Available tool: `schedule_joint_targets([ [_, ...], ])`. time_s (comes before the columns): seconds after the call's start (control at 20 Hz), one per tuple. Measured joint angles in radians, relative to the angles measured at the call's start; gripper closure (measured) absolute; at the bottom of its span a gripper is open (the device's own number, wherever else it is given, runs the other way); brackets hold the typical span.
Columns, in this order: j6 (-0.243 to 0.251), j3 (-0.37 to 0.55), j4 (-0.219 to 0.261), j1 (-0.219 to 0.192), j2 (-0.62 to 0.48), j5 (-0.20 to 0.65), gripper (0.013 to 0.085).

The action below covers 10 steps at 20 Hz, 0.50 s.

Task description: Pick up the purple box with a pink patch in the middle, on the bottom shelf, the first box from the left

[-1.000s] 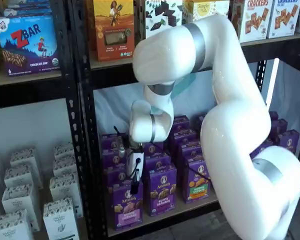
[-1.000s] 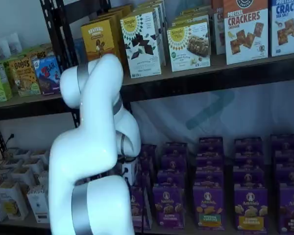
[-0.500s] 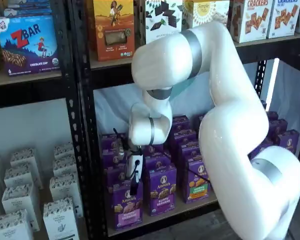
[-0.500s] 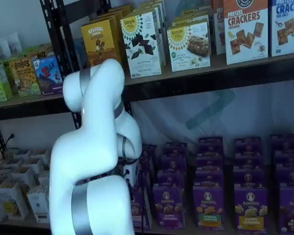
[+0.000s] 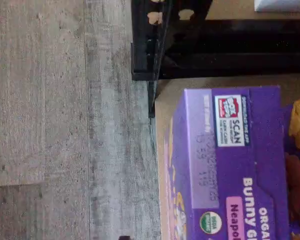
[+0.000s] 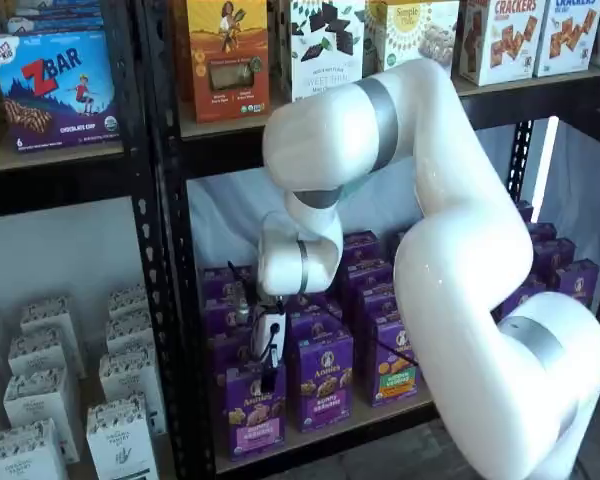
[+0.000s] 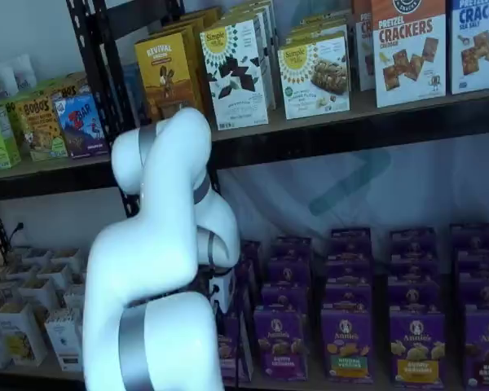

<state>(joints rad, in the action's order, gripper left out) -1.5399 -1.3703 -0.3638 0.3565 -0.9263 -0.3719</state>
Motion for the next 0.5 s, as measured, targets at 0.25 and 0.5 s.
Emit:
schedule_joint_targets([
  [0.25, 0.046, -0.048, 0.063, -0.014, -0.031, -0.041, 0.0130],
  [0.5, 0.070, -0.079, 0.095, -0.020, -0.054, -0.060, 0.0130],
])
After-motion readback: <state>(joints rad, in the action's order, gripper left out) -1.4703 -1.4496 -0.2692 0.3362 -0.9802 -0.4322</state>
